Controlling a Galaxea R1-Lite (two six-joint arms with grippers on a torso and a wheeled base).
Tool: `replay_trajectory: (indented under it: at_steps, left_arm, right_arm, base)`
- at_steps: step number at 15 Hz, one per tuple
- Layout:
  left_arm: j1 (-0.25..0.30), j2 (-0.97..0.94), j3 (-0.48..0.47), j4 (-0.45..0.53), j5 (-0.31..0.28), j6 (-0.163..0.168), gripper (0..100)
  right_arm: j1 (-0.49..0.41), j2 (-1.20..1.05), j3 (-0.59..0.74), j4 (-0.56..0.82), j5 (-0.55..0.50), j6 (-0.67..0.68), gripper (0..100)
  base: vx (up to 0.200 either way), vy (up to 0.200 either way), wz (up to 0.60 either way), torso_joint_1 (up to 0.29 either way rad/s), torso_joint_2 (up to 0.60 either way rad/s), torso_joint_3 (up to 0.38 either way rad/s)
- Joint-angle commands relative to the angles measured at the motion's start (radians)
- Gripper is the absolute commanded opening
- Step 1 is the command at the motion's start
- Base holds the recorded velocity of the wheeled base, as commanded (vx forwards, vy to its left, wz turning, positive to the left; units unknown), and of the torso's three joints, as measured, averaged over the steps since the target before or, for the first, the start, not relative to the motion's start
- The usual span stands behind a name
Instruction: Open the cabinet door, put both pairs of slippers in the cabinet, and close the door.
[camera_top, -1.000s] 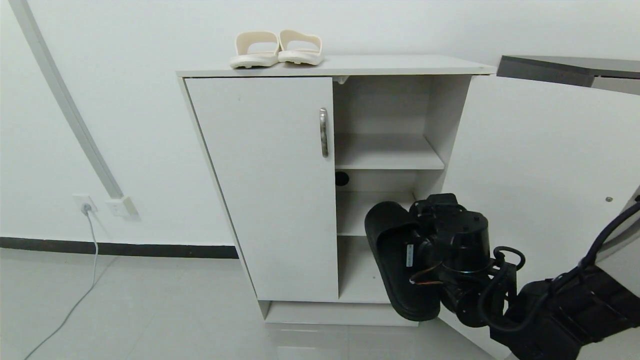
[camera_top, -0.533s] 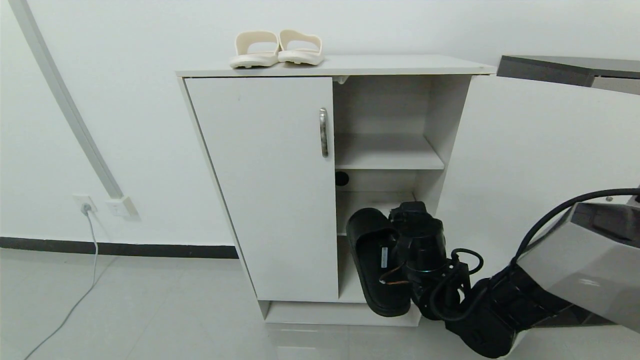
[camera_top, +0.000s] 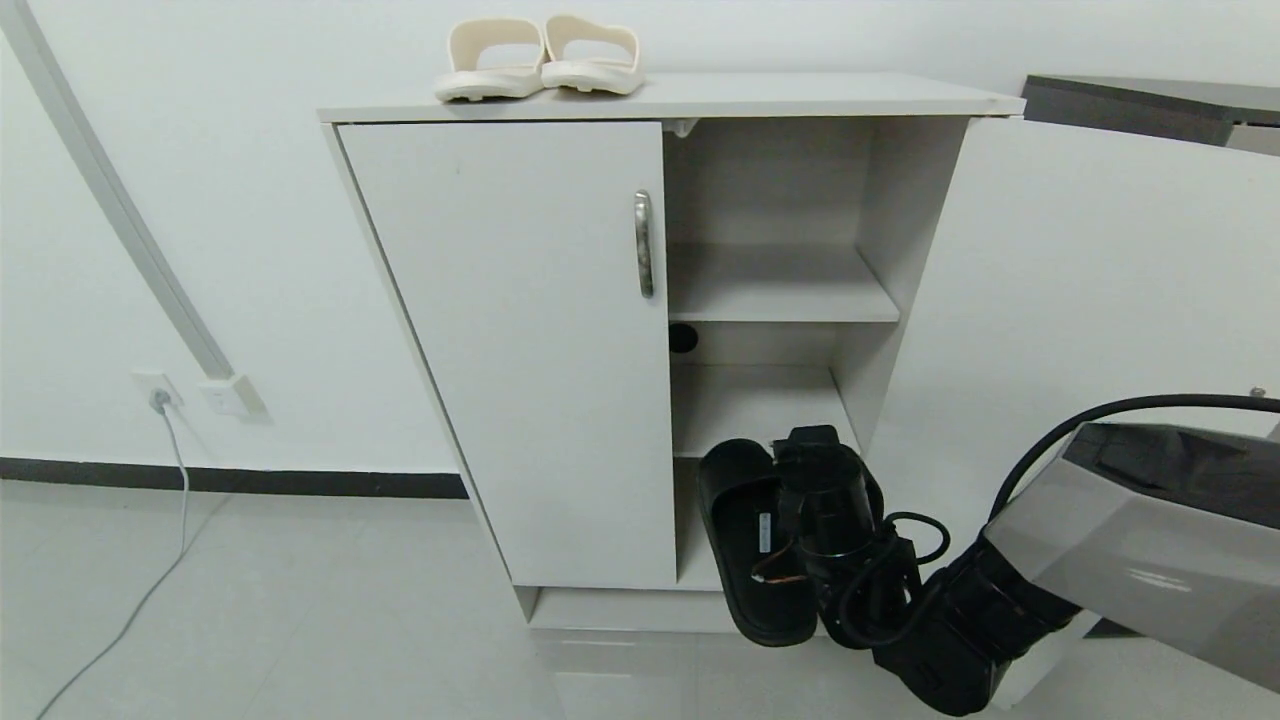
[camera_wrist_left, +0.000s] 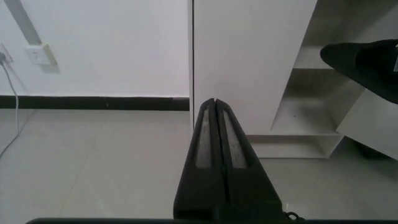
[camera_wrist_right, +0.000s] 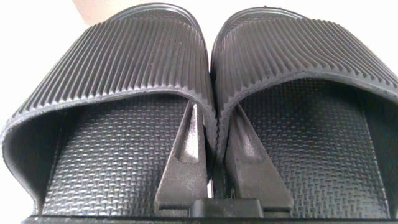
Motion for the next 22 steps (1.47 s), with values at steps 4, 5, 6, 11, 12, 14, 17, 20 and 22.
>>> replay_trajectory:
  at_steps: [4, 5, 6, 11, 12, 14, 17, 20, 22]
  left_arm:
    - [0.000, 0.002, 0.000, 0.000, -0.001, -0.001, 0]
    - [0.000, 0.002, 0.000, 0.000, -0.001, -0.001, 0]
    - [0.000, 0.002, 0.000, -0.001, -0.001, -0.001, 0]
    - [0.000, 0.002, 0.000, -0.001, -0.001, -0.001, 0]
    - [0.000, 0.002, 0.000, -0.001, -0.001, -0.002, 0]
    - [0.000, 0.002, 0.000, -0.001, -0.001, -0.002, 0]
    - [0.000, 0.002, 0.000, -0.001, -0.001, -0.002, 0]
    - [0.000, 0.002, 0.000, 0.000, -0.001, -0.002, 0]
    - [0.000, 0.002, 0.000, 0.000, -0.001, -0.002, 0]
  right_arm:
    - [-0.002, 0.012, -0.008, 0.000, 0.002, 0.023, 0]
    - [-0.002, 0.016, -0.010, -0.002, 0.002, 0.024, 0]
    - [-0.002, 0.018, -0.010, -0.003, 0.000, 0.024, 0]
    - [0.003, 0.024, 0.013, -0.177, -0.012, -0.020, 0]
    - [0.003, 0.027, 0.020, -0.224, -0.012, -0.043, 0]
    - [0.000, 0.035, 0.037, -0.280, -0.012, -0.080, 0]
    - [-0.002, 0.044, 0.044, -0.310, -0.012, -0.092, 0]
    - [-0.005, 0.044, 0.046, -0.310, -0.012, -0.092, 0]
    - [-0.008, 0.044, 0.044, -0.310, -0.011, -0.092, 0]
  base:
    - [0.000, 0.000, 0.00, 0.001, 0.00, -0.195]
    - [0.000, 0.000, 0.00, -0.002, 0.00, -0.207]
    - [0.000, 0.000, 0.00, 0.002, 0.00, -0.188]
    - [0.000, 0.000, 0.00, 0.003, 0.00, -0.071]
    - [0.000, 0.000, 0.00, 0.000, 0.00, 0.000]
    - [0.000, 0.000, 0.00, 0.000, 0.00, 0.000]
    - [0.000, 0.000, 0.00, 0.000, 0.00, 0.000]
    - [0.200, 0.000, 0.00, 0.002, 0.00, 0.002]
    - [0.200, 0.000, 0.00, 0.007, 0.00, 0.000]
